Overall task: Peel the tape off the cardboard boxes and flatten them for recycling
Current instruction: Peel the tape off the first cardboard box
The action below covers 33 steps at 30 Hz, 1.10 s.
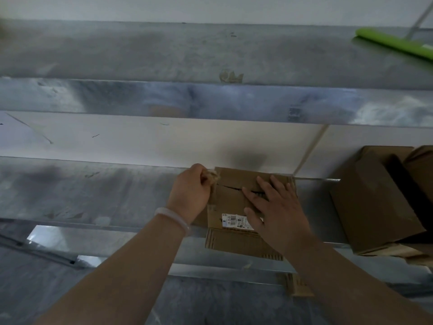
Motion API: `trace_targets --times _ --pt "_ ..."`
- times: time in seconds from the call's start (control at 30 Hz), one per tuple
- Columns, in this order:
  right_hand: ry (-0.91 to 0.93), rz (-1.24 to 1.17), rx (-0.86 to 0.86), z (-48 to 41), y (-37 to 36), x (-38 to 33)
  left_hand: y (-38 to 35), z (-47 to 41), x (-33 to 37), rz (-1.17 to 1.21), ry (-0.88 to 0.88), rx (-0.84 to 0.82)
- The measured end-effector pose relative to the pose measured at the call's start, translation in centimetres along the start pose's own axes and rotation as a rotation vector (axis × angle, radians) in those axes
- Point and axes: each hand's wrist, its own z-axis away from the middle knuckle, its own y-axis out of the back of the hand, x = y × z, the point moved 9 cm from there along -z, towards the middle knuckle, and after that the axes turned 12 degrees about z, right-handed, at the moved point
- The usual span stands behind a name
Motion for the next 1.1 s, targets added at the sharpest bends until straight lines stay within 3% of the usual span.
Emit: trace_targets --times 0.23,0.37,0.43,0.5,0.6,0.7,0.93,1.1 --pt "0.005 -0.034 -0.006 0.1 0.1 0.1 -1.3 1.0 -3.9 0.434 0.414 0.018" --pt "0.021 -0.03 -0.025 0.3 0.1 -0.1 -1.8 1.4 -2.4 0.83 0.58 -0.071" --pt "0.015 -0.039 -0.036 0.1 0.3 -0.1 -1.6 0.9 -1.8 0.911 0.659 -0.106" --pt "0.009 -0.035 -0.009 -0.2 1.1 -0.3 -0.9 -0.1 -1.0 0.728 0.62 -0.161" --pt "0.065 -0.095 0.098 -0.7 2.6 -1.5 -0.2 -2.1 1.9 0.086 0.239 -0.202" --pt "0.098 -0.182 0.073 -1.3 2.0 -2.1 -1.5 -2.2 3.6 -0.22 0.04 -0.231" --pt "0.072 -0.139 0.058 -1.4 0.9 -1.8 -1.6 -2.2 4.3 -0.49 -0.112 -0.305" --pt "0.088 -0.029 0.012 -1.9 0.5 -2.5 -1.2 -1.7 4.0 -0.491 -0.138 -0.242"
